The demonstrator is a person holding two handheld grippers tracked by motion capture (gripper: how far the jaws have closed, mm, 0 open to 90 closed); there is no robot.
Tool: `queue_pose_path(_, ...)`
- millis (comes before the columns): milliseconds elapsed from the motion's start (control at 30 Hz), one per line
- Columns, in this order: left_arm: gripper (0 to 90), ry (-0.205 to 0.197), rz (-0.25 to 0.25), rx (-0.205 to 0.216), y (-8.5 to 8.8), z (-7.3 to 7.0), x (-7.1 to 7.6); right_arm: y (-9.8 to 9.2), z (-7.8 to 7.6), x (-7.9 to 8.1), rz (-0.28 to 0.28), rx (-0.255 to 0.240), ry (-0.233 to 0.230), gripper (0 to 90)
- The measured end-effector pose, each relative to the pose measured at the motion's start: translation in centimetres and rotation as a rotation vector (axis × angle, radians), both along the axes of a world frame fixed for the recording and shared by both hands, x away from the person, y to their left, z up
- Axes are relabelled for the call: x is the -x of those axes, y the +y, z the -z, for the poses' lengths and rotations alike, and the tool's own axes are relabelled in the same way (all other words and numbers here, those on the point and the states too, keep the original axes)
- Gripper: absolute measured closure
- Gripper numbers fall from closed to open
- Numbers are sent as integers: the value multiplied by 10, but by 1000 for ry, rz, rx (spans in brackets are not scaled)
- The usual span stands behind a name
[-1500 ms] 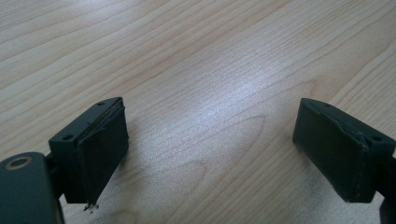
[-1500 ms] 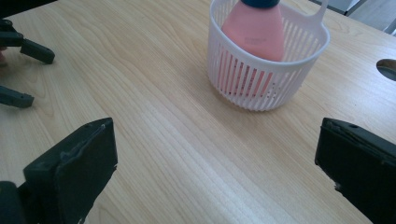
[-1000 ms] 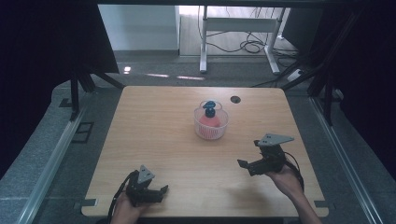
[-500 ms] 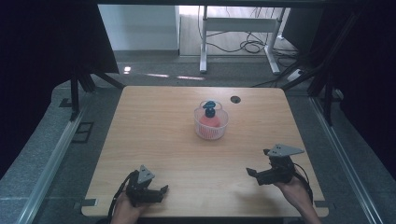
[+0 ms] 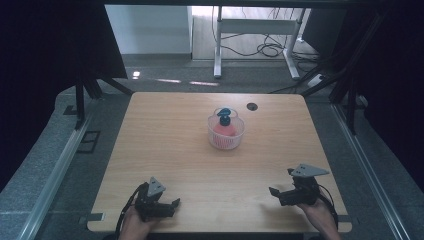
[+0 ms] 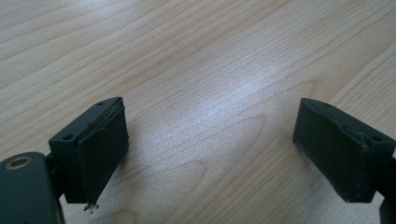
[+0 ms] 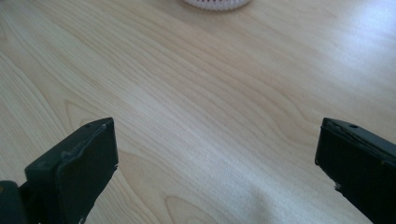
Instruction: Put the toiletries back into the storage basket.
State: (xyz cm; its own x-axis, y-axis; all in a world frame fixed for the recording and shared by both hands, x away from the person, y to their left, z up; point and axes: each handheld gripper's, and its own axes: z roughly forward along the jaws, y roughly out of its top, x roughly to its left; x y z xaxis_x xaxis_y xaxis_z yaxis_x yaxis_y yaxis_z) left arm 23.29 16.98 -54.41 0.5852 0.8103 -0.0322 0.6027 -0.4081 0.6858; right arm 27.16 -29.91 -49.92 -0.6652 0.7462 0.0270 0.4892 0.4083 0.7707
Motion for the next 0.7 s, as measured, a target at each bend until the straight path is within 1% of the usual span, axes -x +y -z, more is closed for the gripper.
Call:
queue_pose_path(100, 101, -1, -3, 3, 0, 0, 0, -2, 9, 2, 7, -3, 6, 0)
queue_pose_path(233, 101, -1, -4, 5, 0, 0, 0, -4, 19, 3, 11, -8, 27, 0)
queue_pose_path(533, 101, -1, -4, 4, 0, 0, 0, -3, 33, 4, 10, 17, 44, 0)
queue_pose_path(700, 101, -1, -3, 4, 0, 0, 0, -2, 40, 4, 3, 41, 64, 0)
